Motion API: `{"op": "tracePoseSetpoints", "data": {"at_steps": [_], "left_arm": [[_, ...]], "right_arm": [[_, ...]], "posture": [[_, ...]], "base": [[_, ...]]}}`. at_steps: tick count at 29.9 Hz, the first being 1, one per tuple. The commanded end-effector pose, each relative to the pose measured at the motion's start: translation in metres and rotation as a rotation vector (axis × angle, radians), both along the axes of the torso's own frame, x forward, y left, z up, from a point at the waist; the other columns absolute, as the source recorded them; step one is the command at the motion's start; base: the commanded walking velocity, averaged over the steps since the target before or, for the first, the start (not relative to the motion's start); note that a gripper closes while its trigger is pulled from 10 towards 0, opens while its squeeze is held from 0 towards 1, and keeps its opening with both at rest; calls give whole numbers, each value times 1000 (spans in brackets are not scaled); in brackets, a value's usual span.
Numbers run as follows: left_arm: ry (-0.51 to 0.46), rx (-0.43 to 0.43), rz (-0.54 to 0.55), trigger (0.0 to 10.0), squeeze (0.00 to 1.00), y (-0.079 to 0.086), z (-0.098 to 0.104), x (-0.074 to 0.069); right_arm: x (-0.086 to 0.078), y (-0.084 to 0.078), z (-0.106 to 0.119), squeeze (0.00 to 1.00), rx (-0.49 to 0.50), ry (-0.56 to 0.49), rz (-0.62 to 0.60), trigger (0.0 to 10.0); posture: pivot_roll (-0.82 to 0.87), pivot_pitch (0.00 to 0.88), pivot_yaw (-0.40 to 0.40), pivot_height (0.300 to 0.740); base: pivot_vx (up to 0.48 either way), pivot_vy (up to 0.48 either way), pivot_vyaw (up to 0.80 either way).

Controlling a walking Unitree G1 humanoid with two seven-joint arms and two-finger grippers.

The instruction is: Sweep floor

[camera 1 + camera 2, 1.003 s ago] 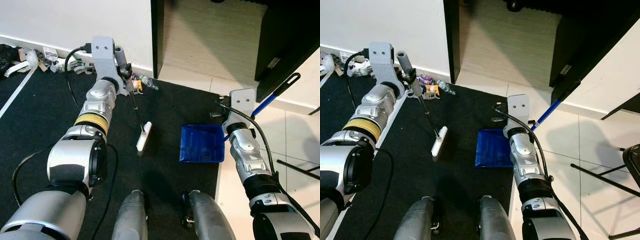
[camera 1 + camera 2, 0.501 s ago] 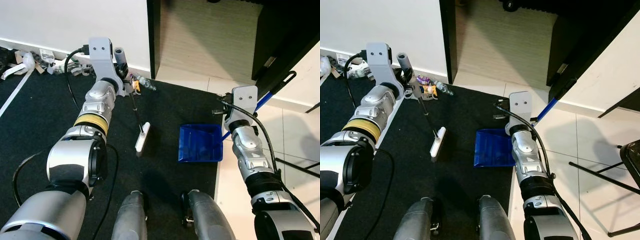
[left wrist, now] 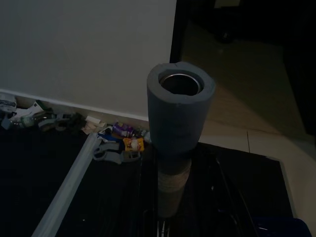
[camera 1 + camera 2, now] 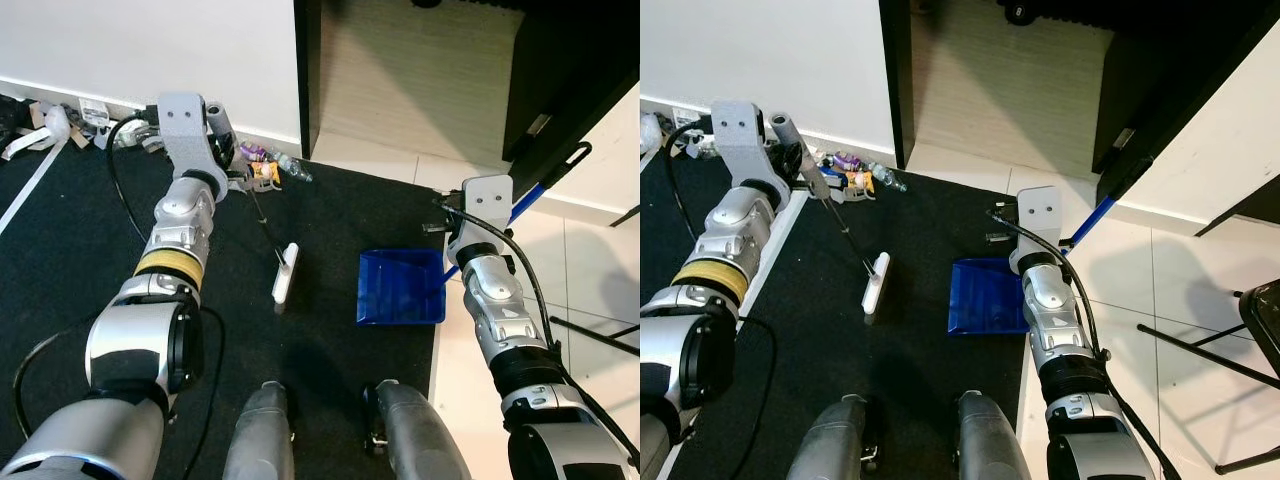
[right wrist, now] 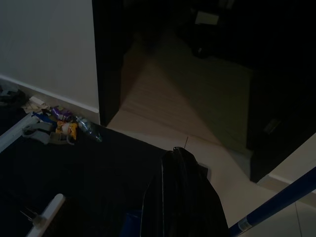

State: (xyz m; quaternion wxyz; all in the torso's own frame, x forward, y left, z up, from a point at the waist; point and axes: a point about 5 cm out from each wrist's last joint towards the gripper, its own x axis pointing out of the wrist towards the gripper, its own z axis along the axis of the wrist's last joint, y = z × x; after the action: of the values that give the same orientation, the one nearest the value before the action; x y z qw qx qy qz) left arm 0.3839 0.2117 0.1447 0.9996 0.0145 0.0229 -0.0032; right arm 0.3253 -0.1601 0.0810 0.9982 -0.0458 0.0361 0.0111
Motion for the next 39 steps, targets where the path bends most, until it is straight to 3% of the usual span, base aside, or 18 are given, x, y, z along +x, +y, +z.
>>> {"op": "tracePoseSetpoints", "data": {"at_steps": [1,9,10,14,15,18,24,30,39], "left_arm": [[18,-10,20,10000,0,4,-8,-4],[-90,-15,77,10000,0,23,23,-2],[-119,0,94,10000,0,28,33,-2],[-136,34,108,10000,0,34,43,-2],[-126,101,127,10000,0,41,57,-3],[-89,140,176,10000,0,51,70,-8],[-47,112,219,10000,0,56,61,-20],[-19,-56,272,10000,0,49,34,-35],[8,-51,317,10000,0,53,34,-45]], "right_arm": [[-2,0,-5,0,12,28,-3,10000],[-3,-3,-6,0,10,32,-7,10000],[-4,-3,-7,0,10,32,-8,10000],[-4,-3,-7,0,10,33,-9,10000],[-5,-3,-7,0,11,33,-11,10000],[-5,-3,-8,0,14,33,-15,10000],[-5,-3,-7,0,23,28,-26,10000],[3,-14,18,0,-31,-87,-73,10000],[3,-24,28,0,-29,-126,-97,10000]], "posture": [[-70,158,-42,740],[-71,159,-42,740],[-71,159,-40,740],[-70,158,-36,740],[-62,156,-32,740],[-52,153,-25,740],[-35,146,-15,740],[-31,123,3,740],[-37,99,27,740]], "base": [[0,0,0],[0,0,0],[0,0,0],[0,0,0],[0,0,0],[0,0,0],[0,0,0],[0,0,0],[0,0,0]]}}
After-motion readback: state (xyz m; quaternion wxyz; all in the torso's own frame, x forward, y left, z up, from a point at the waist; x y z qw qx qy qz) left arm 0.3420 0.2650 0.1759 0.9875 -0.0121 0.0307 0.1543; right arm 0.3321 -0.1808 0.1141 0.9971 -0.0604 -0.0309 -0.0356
